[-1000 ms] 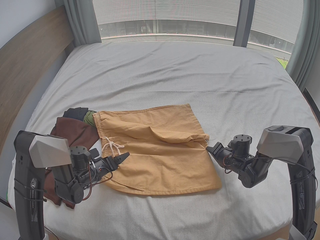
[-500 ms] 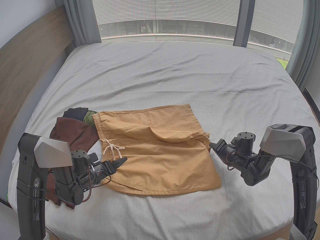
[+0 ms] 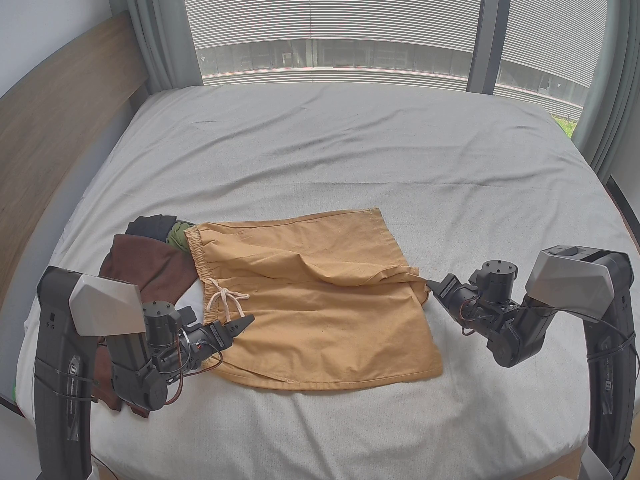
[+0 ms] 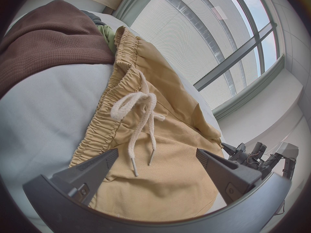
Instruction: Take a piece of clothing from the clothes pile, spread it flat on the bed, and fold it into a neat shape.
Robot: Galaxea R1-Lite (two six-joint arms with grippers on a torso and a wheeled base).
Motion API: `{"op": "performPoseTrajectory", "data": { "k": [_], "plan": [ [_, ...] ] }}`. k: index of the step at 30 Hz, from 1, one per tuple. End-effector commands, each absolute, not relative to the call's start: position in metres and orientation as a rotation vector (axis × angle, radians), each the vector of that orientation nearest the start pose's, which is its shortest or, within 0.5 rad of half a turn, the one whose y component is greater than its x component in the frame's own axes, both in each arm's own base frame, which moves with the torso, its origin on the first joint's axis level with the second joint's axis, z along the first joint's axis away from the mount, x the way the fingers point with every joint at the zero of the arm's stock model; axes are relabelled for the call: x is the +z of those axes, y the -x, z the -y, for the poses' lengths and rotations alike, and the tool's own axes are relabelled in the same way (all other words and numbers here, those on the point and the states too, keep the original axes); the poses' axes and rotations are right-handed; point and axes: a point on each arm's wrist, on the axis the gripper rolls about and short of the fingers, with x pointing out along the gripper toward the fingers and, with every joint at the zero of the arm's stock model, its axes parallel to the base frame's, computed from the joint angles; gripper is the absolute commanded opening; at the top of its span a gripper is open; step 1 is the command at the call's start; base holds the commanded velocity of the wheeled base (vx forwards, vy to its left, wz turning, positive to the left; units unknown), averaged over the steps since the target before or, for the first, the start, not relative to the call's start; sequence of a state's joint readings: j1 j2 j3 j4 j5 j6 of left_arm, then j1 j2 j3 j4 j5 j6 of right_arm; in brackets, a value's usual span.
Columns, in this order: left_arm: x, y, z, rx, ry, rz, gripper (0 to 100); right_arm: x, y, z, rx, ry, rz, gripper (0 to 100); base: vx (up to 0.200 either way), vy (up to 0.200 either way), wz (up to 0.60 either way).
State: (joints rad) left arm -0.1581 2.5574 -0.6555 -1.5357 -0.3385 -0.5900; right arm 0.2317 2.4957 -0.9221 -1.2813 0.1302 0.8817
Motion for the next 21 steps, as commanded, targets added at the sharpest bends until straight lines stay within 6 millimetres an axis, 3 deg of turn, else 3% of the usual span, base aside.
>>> {"op": "performPoseTrajectory", "data": {
  "k": [1,8,13,14,17,19,20,21],
  "plan": [
    [-0.061,-0.353,0.064,-0.368,0.605,-0.505,100,-0.021,-0.406,-0.088,0.191,-0.841,-0.406,0,0.000,0.000,0.00],
    [-0.056,-0.354,0.066,-0.380,0.603,-0.489,100,-0.022,-0.408,-0.086,0.200,-0.828,-0.381,0,0.000,0.000,0.00],
    [-0.031,-0.354,0.068,-0.410,0.606,-0.434,100,-0.020,-0.406,-0.090,0.232,-0.807,-0.344,0,0.000,0.000,0.00],
    [-0.029,-0.354,0.069,-0.413,0.606,-0.430,100,-0.020,-0.406,-0.090,0.233,-0.805,-0.342,100,0.000,0.000,0.00],
    [-0.012,-0.350,0.070,-0.432,0.604,-0.398,100,-0.017,-0.405,-0.089,0.239,-0.803,-0.329,100,0.000,0.000,0.00],
    [0.010,-0.342,0.069,-0.444,0.614,-0.364,100,-0.016,-0.402,-0.089,0.236,-0.801,-0.336,100,0.000,0.000,0.00],
    [0.010,-0.342,0.069,-0.444,0.614,-0.364,100,-0.016,-0.402,-0.089,0.236,-0.801,-0.336,100,0.000,0.000,0.00],
    [0.026,-0.333,0.067,-0.449,0.633,-0.348,100,-0.010,-0.400,-0.086,0.237,-0.792,-0.324,100,0.000,0.000,0.00]
  ]
}}
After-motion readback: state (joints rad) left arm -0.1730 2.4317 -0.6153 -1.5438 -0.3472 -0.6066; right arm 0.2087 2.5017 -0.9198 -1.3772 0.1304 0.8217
